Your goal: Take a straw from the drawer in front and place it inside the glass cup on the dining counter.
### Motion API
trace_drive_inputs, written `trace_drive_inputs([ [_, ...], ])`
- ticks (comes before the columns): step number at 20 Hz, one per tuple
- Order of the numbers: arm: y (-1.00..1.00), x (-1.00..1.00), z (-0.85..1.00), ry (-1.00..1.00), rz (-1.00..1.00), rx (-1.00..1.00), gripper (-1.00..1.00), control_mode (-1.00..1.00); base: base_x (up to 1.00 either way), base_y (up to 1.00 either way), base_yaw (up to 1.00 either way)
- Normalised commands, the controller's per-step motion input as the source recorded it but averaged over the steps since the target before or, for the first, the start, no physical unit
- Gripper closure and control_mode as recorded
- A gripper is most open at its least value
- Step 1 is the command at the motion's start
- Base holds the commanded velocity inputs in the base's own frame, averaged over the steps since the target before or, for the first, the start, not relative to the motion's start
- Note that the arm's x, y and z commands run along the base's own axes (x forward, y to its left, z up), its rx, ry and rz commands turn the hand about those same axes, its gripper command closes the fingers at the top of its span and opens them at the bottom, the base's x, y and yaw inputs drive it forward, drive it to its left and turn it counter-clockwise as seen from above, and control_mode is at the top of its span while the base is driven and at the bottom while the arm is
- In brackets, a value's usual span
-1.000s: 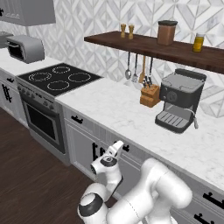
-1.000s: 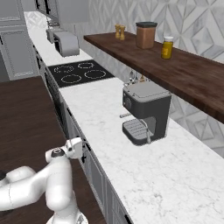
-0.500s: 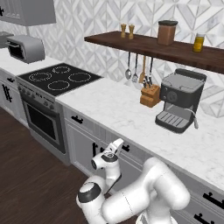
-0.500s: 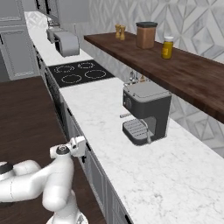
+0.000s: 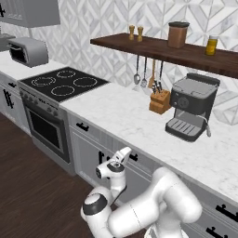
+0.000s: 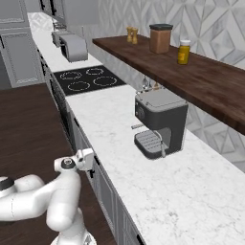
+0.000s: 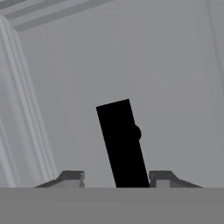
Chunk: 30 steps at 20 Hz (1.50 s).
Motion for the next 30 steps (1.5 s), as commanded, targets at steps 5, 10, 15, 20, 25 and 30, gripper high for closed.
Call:
trace_drive_inputs([
  [5, 0.28, -0.16, -0.07, -0.01, 0.0, 0.0, 1.0, -1.0, 0.0, 0.0, 0.0],
  [10, 0.61, -0.39, 0.0, -0.01, 0.0, 0.0, 1.0, -1.0, 0.0, 0.0, 0.0],
  [15, 0.81, -0.41, 0.0, 0.0, 0.01, 0.0, 1.0, -1.0, 0.0, 0.0, 0.0],
  [20, 0.94, -0.39, 0.0, 0.0, 0.01, 0.0, 1.0, -1.0, 0.0, 0.0, 0.0],
  [25, 0.99, -0.4, 0.0, 0.01, 0.02, 0.0, 1.0, -1.0, 0.0, 0.0, 0.0],
  [30, 1.0, -0.45, 0.0, 0.01, 0.04, 0.0, 1.0, -1.0, 0.0, 0.0, 0.0],
])
